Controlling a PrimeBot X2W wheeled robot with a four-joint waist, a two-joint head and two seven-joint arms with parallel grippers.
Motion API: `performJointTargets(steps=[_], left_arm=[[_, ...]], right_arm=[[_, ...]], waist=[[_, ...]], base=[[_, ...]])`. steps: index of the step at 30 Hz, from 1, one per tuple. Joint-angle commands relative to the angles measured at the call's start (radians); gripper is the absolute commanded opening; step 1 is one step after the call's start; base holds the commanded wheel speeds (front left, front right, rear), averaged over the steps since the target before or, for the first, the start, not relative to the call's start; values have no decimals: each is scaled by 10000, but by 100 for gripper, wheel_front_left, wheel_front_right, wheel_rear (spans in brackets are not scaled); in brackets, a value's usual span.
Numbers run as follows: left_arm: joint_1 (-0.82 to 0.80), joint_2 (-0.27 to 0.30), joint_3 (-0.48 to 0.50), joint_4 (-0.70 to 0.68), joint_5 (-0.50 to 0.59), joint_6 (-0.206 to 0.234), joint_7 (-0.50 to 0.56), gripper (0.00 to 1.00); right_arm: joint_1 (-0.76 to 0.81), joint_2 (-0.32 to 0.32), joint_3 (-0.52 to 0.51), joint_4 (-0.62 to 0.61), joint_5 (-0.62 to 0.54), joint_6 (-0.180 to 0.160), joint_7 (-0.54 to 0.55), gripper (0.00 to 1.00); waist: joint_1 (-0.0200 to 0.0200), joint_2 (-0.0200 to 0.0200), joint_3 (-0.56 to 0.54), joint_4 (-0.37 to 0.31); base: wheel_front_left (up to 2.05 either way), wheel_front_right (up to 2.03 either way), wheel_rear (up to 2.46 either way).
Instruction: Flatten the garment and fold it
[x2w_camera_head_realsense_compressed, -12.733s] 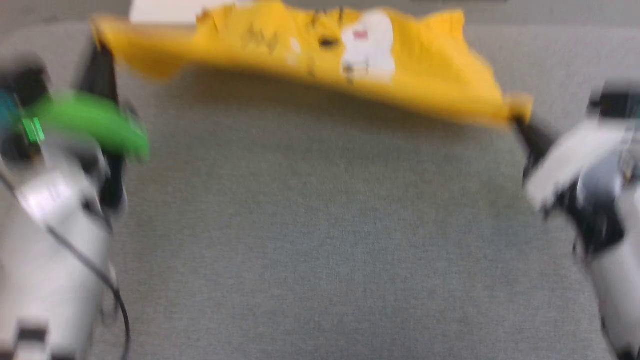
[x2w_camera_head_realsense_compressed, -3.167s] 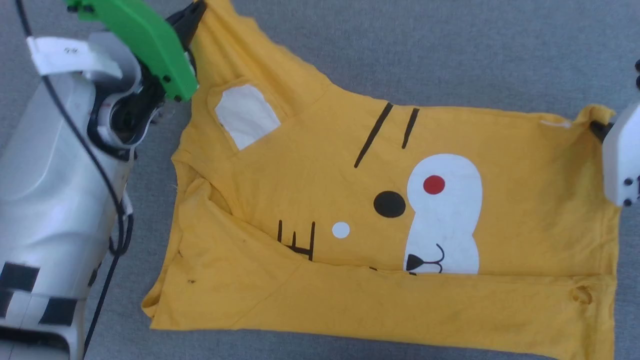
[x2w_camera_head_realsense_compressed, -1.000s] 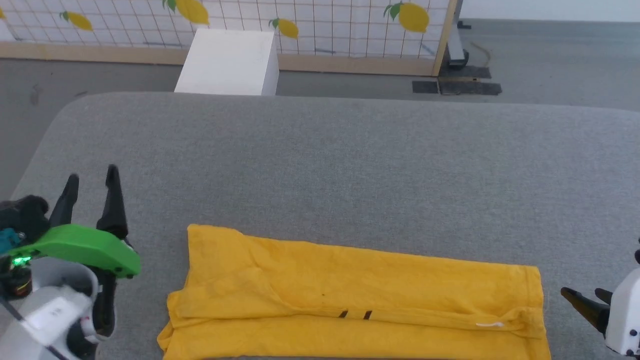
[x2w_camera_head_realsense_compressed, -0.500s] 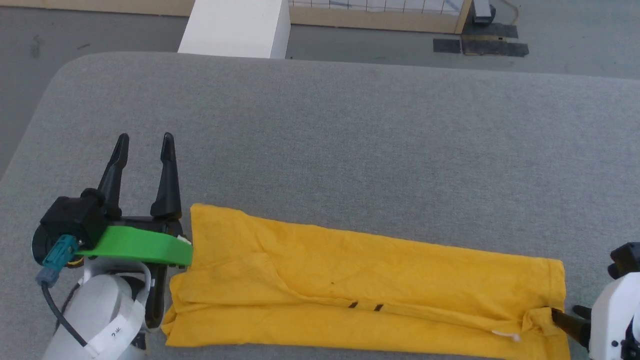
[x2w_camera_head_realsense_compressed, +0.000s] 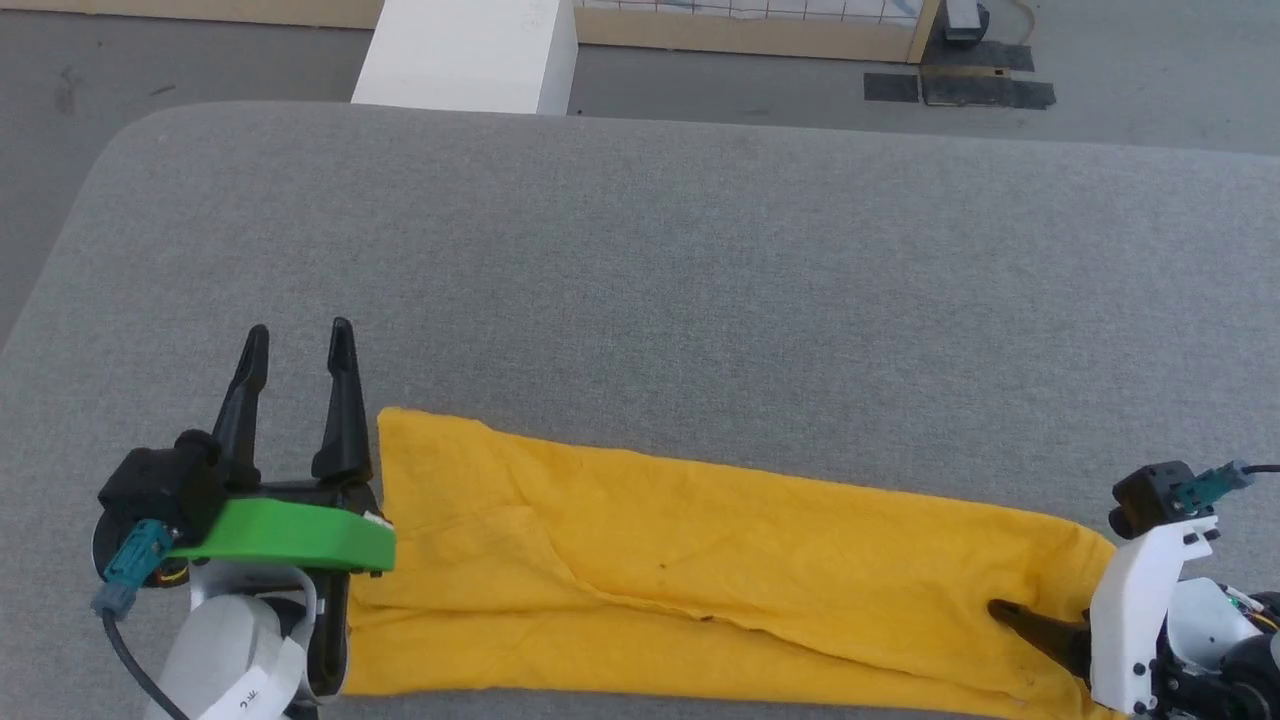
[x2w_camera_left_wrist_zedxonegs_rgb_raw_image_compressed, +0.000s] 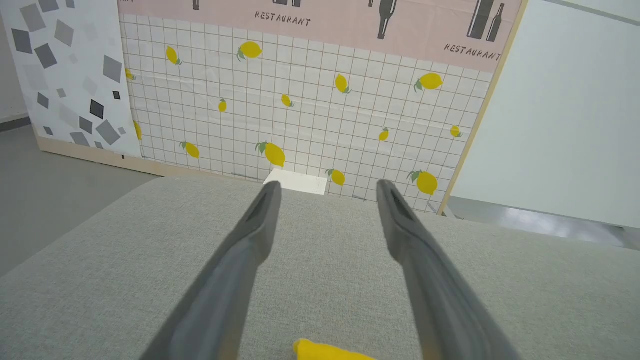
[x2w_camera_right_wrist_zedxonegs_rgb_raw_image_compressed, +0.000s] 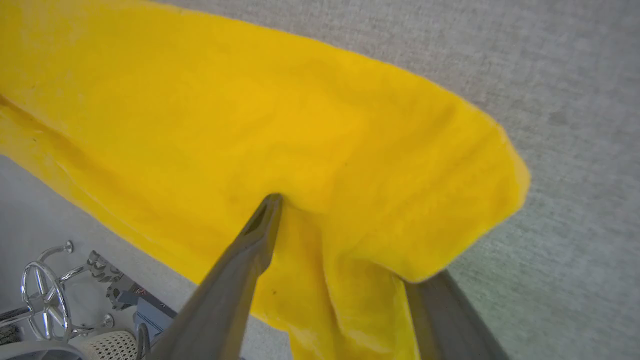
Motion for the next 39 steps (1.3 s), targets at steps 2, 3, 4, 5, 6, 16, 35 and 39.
performJointTargets(steps=[2,3,4,5,6,16,35,39], left_arm=[[79,-146,154,74,164,-130,-46,100],[88,-204,204,111,201,-193,-46,100],[84,-225,237,134,273,-233,-46,100],[78,-280,296,149,319,-285,-46,100],[85,-316,338,178,351,-324,-47,100],[149,-532,625,557,696,-619,-47,100],[381,-462,600,1454,642,-451,64,100],[629,-444,654,1329,602,-383,52,100]], right_arm=[[-41,91,312,371,63,-4,19,31],[-84,43,320,470,70,-4,9,0],[-115,2,306,554,71,-4,6,0],[-153,-65,297,645,48,-4,20,0],[-183,-103,259,713,49,-4,16,0],[-311,-727,-1354,1727,-452,-4,-29,0],[-206,-694,-3074,-849,-4458,-4,3433,0],[-151,-740,-1971,-2930,-3707,-4,4694,0]], waist=[[0,-1,-18,12],[0,-1,-16,14],[0,-1,-15,15],[0,-1,-14,13],[0,-1,-16,7],[0,-1,-135,-115],[0,-1,-696,-484],[0,-1,-886,-531]], base=[[0,0,0],[0,0,0],[0,0,0],[0,0,0],[0,0,0],[0,0,0],[0,0,0],[0,0,0]])
